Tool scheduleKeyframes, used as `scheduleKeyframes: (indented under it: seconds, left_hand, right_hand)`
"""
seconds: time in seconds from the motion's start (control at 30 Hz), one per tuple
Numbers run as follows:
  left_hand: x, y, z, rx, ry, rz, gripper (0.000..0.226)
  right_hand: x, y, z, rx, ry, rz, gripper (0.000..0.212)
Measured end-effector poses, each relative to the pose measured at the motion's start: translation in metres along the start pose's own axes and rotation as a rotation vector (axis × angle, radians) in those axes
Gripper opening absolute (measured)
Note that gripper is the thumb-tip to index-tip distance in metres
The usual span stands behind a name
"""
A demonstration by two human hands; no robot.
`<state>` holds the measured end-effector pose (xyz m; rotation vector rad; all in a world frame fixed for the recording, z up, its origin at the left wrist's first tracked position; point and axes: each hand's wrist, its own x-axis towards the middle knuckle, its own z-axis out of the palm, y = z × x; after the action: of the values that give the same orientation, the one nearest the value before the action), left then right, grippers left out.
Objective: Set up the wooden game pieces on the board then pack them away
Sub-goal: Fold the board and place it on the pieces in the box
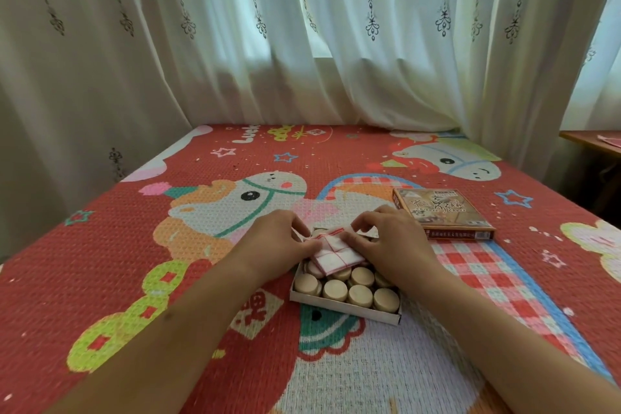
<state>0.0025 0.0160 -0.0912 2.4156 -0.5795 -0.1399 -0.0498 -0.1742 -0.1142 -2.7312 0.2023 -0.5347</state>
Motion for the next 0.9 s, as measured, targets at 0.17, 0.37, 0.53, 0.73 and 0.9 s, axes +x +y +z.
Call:
scheduleKeyframes:
  seconds: [0.17, 0.37, 0.53, 0.73, 0.9]
  left_hand:
    - [0.001, 0.001, -0.002, -0.157, 0.045, 0.012, 0.016]
    - [0.002, 0.004, -0.008, -0.424, 0.004, 0.054, 0.008]
    - [0.001, 0.004, -0.01, -0.515, -0.02, 0.069, 0.013]
    - [0.001, 0.006, -0.007, -0.64, -0.094, 0.038, 0.016]
    - [-0.002, 0.01, -0.005, -0.607, -0.103, 0.079, 0.016]
  right_hand:
    - [0.004, 0.004, 0.0, 0.122, -0.056, 0.022, 0.023]
    - [0.005, 0.005, -0.016, 0.679, -0.148, 0.003, 0.041]
    - [0.003, 0.006, -0.025, 0.747, -0.142, -0.055, 0.01]
    - [0.0, 0.001, -0.029, 0.903, -0.058, 0.023, 0.012]
    - [-0.003, -0.002, -0.033, 0.932, -0.121, 0.078, 0.016]
